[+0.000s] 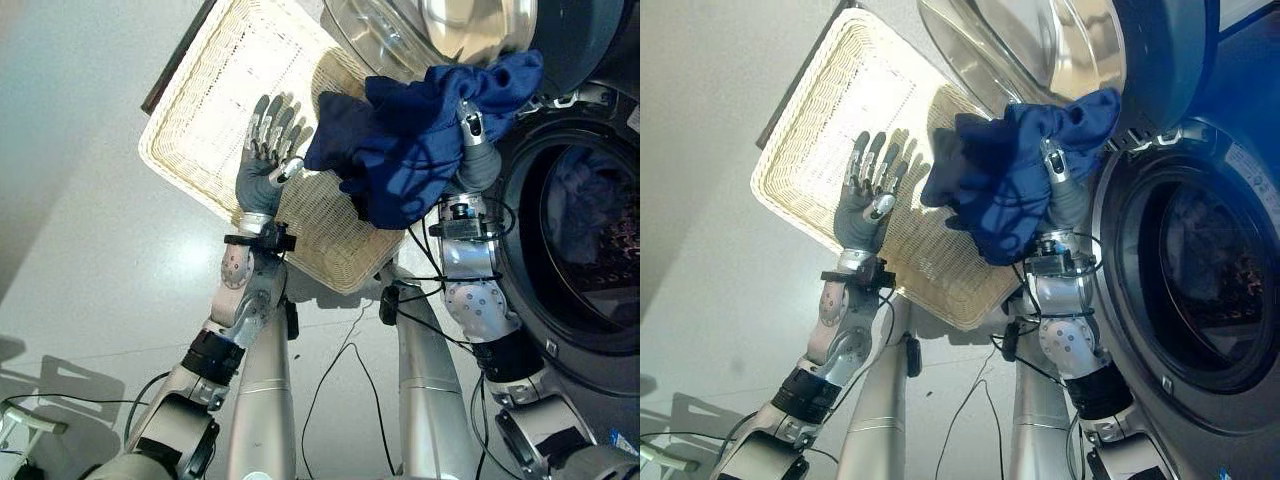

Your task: Put the clothes into the washing machine.

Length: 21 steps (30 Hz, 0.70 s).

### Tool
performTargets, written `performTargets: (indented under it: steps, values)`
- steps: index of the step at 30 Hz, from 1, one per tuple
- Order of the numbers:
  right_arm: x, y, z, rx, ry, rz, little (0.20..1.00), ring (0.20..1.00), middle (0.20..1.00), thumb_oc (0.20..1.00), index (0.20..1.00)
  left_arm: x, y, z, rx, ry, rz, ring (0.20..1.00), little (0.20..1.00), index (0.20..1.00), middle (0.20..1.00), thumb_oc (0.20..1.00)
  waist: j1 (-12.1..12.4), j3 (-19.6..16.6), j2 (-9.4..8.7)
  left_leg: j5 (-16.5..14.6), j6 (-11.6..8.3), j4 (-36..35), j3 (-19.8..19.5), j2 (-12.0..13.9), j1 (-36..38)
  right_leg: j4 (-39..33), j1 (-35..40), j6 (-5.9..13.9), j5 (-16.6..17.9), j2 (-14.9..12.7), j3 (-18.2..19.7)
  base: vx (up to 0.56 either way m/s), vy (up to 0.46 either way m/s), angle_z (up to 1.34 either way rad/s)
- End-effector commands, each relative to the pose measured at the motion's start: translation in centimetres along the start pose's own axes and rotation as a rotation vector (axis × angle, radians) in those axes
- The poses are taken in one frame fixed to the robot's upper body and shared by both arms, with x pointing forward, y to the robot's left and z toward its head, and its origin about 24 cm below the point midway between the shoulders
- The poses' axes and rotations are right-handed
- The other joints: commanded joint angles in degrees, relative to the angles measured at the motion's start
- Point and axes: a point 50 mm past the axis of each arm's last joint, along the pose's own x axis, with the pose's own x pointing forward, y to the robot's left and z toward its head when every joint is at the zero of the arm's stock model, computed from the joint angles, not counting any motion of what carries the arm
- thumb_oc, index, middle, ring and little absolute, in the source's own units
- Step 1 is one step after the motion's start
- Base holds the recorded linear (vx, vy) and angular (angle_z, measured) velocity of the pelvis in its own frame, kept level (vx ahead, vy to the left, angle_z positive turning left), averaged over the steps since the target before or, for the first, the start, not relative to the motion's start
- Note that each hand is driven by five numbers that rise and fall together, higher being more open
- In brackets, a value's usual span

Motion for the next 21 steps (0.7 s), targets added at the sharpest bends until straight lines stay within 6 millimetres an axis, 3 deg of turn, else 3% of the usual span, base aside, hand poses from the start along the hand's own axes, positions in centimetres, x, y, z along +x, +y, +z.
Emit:
performTargets:
  steps: [1, 5, 7, 9, 11, 15, 21]
  values:
    - [0.4, -1.5, 1.9, -0.023, -0.048, -0.086, 0.200, 0.200, 0.200, 0.200, 0.200, 1.1, 0.2, 2.3, 0.001, -0.156, -0.008, 1.000, 1.000, 1.000, 1.000, 1.000, -0.14, -1.06, -1.48, -7.01, -0.04, 5.90, 3.11, -3.37, 0.62, -23.47, 5.80, 6.60, 19.44, 2.63, -2.28, 0.00, 0.039, 0.01]
    - [-0.7, -5.2, 1.9, 0.034, 0.002, -0.249, 0.200, 0.200, 0.200, 0.200, 0.200, 1.1, 1.6, 2.1, 0.028, -0.161, 0.050, 1.000, 1.000, 1.000, 1.000, 1.000, -0.20, -1.06, -1.46, -7.12, -0.27, 6.11, 3.12, -3.16, 0.64, -23.29, 5.80, 6.58, 19.38, 2.59, -2.19, 0.00, 0.010, -0.02]
    - [-2.1, -8.6, 2.8, 0.027, 0.010, -0.393, 0.200, 0.200, 0.200, 0.200, 0.200, 1.1, 2.7, 2.1, 0.060, -0.164, 0.090, 1.000, 1.000, 1.000, 1.000, 1.000, -0.20, -1.06, -1.44, -7.18, -0.43, 6.03, 3.16, -3.00, 0.78, -23.28, 5.91, 6.62, 19.36, 2.67, -2.16, 0.00, 0.000, 0.00]
    - [-2.7, -9.8, 3.2, 0.004, 0.009, -0.454, 0.200, 0.200, 0.200, 0.200, 0.200, 1.2, 3.1, 2.1, 0.068, -0.165, 0.106, 1.000, 1.000, 1.000, 1.000, 1.000, -0.20, -1.06, -1.43, -7.18, -0.51, 6.01, 3.20, -2.90, 0.80, -23.27, 5.98, 6.68, 19.43, 2.64, -2.23, 0.00, 0.000, 0.00]
    - [-4.2, -12.3, 4.1, -0.001, 0.007, -0.555, 0.200, 0.200, 0.200, 0.200, 0.200, 1.2, 4.0, 2.1, 0.084, -0.169, 0.136, 1.000, 1.000, 1.000, 1.000, 1.000, -0.22, -1.06, -1.48, -7.26, -0.64, 6.03, 3.23, -2.77, 0.74, -23.34, 5.99, 6.71, 19.46, 2.73, -2.22, 0.00, 0.000, 0.00]
    - [-6.2, -15.1, 5.3, -0.037, 0.016, -0.700, 0.200, 0.200, 0.200, 0.200, 0.200, 1.6, 4.8, 2.2, 0.102, -0.173, 0.172, 1.000, 1.000, 1.000, 1.000, 1.000, -0.26, -1.06, -1.53, -7.43, -0.79, 6.22, 3.25, -2.60, 0.48, -23.42, 5.77, 6.62, 19.50, 2.95, -2.19, 0.00, 0.000, 0.00]
    - [-8.4, -17.8, 7.4, -0.041, -0.056, -0.898, 0.200, 0.200, 0.200, 0.200, 0.200, 2.1, 5.6, 1.8, 0.181, -0.155, 0.214, 1.000, 1.000, 1.000, 1.000, 1.000, -0.20, -1.06, -1.36, -7.69, -0.93, 6.65, 3.23, -2.53, 0.19, -23.20, 5.64, 6.58, 19.37, 3.00, -2.30, 0.00, 0.000, 0.00]
